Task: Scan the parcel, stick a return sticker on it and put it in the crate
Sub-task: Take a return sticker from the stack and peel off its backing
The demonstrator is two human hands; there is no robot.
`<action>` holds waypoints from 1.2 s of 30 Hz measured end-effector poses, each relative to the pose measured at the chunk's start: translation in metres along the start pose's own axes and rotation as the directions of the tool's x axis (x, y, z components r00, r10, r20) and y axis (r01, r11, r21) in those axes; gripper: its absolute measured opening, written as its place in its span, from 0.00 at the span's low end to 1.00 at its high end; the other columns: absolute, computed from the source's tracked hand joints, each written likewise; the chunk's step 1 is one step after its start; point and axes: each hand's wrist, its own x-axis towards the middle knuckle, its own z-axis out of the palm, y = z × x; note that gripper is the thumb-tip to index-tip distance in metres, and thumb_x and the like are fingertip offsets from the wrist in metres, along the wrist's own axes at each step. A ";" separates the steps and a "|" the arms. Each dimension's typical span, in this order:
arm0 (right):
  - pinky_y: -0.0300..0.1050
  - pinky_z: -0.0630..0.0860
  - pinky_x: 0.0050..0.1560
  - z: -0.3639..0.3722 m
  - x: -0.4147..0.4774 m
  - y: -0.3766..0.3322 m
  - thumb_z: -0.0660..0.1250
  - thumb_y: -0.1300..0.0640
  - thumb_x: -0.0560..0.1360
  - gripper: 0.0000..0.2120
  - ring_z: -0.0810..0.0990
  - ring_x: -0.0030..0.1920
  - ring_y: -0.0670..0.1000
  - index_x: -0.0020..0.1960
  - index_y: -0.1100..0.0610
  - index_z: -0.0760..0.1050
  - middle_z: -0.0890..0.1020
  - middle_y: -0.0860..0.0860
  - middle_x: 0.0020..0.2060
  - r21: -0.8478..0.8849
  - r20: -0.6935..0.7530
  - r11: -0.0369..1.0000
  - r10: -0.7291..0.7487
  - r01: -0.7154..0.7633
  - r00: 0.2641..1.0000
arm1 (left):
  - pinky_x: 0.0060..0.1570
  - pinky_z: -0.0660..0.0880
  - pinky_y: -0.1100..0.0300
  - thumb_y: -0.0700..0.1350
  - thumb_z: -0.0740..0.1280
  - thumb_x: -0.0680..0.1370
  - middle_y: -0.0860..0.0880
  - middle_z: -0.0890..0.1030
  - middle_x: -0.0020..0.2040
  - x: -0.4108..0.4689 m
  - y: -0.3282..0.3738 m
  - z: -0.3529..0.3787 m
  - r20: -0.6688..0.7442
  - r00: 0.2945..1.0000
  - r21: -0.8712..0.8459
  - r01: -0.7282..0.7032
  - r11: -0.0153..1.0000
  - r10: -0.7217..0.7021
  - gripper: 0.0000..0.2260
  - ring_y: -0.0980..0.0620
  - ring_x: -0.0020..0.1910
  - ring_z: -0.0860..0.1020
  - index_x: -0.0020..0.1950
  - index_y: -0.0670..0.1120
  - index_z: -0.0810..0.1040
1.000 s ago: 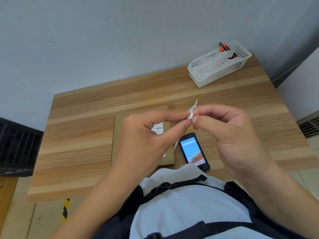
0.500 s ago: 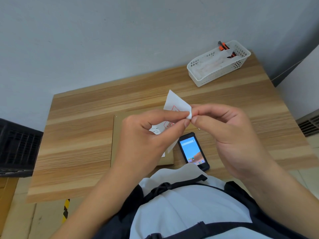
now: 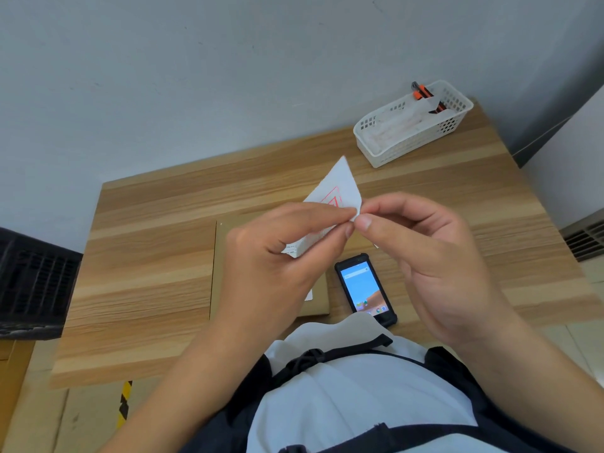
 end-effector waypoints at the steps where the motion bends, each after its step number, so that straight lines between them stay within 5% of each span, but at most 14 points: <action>1: 0.36 0.78 0.44 0.000 0.000 0.000 0.71 0.61 0.67 0.06 0.84 0.40 0.47 0.43 0.62 0.82 0.86 0.51 0.36 -0.005 -0.006 1.000 -0.006 0.006 1.000 | 0.49 0.77 0.63 0.37 0.76 0.73 0.55 0.86 0.47 0.000 0.000 0.000 0.002 1.000 0.004 -0.015 1.000 0.015 0.10 0.56 0.48 0.85 0.49 0.50 0.85; 9: 0.40 0.79 0.49 0.001 0.000 -0.001 0.70 0.64 0.71 0.06 0.82 0.40 0.46 0.37 0.56 0.82 0.84 0.49 0.34 -0.002 -0.015 0.995 0.100 -0.100 0.995 | 0.54 0.78 0.60 0.37 0.76 0.72 0.53 0.86 0.49 -0.001 -0.004 0.001 0.021 1.000 0.024 -0.020 1.000 0.019 0.10 0.56 0.51 0.84 0.49 0.51 0.85; 13: 0.48 0.76 0.55 0.000 0.004 0.002 0.69 0.63 0.74 0.11 0.83 0.44 0.47 0.34 0.52 0.81 0.83 0.49 0.37 0.024 -0.030 0.964 0.267 -0.267 0.963 | 0.52 0.76 0.68 0.39 0.76 0.73 0.57 0.87 0.45 0.001 -0.005 -0.001 0.078 0.991 0.018 0.106 0.994 -0.107 0.09 0.60 0.51 0.83 0.47 0.54 0.86; 16: 0.54 0.74 0.60 -0.005 0.008 0.009 0.70 0.58 0.74 0.06 0.83 0.57 0.53 0.38 0.52 0.80 0.84 0.51 0.43 -0.016 -0.041 0.914 0.404 -0.405 0.914 | 0.50 0.75 0.70 0.41 0.75 0.74 0.60 0.87 0.45 0.004 -0.008 -0.001 0.145 0.966 0.036 0.213 0.976 -0.216 0.07 0.62 0.49 0.83 0.46 0.53 0.87; 20: 0.54 0.75 0.58 -0.010 0.011 0.018 0.69 0.56 0.74 0.02 0.83 0.59 0.52 0.42 0.52 0.80 0.87 0.51 0.51 -0.010 -0.035 0.839 0.544 -0.544 0.838 | 0.44 0.72 0.75 0.41 0.73 0.76 0.61 0.87 0.43 0.006 -0.014 0.001 0.212 0.918 0.038 0.334 0.942 -0.334 0.07 0.65 0.45 0.83 0.46 0.52 0.88; 25: 0.55 0.75 0.60 -0.011 0.012 0.022 0.69 0.56 0.74 0.01 0.84 0.58 0.50 0.44 0.52 0.80 0.88 0.52 0.52 0.019 -0.049 0.817 0.576 -0.576 0.816 | 0.48 0.80 0.61 0.41 0.73 0.76 0.58 0.87 0.42 0.006 -0.022 0.002 0.224 0.894 0.012 0.395 0.919 -0.387 0.07 0.54 0.46 0.85 0.46 0.53 0.88; 32: 0.55 0.75 0.58 -0.012 0.012 0.023 0.68 0.58 0.74 0.09 0.84 0.58 0.49 0.35 0.50 0.80 0.87 0.52 0.51 0.039 -0.060 0.817 0.576 -0.575 0.815 | 0.43 0.77 0.69 0.38 0.74 0.75 0.54 0.88 0.41 0.006 -0.024 0.003 0.220 0.877 -0.057 0.448 0.892 -0.426 0.05 0.59 0.42 0.85 0.46 0.48 0.88; 36: 0.56 0.74 0.59 -0.011 0.011 0.022 0.67 0.57 0.75 0.14 0.83 0.59 0.50 0.31 0.50 0.81 0.87 0.53 0.49 0.063 -0.067 0.822 0.570 -0.566 0.819 | 0.46 0.80 0.54 0.39 0.74 0.74 0.52 0.88 0.41 0.004 -0.027 0.003 0.215 0.892 -0.053 0.416 0.908 -0.397 0.06 0.45 0.44 0.84 0.46 0.50 0.88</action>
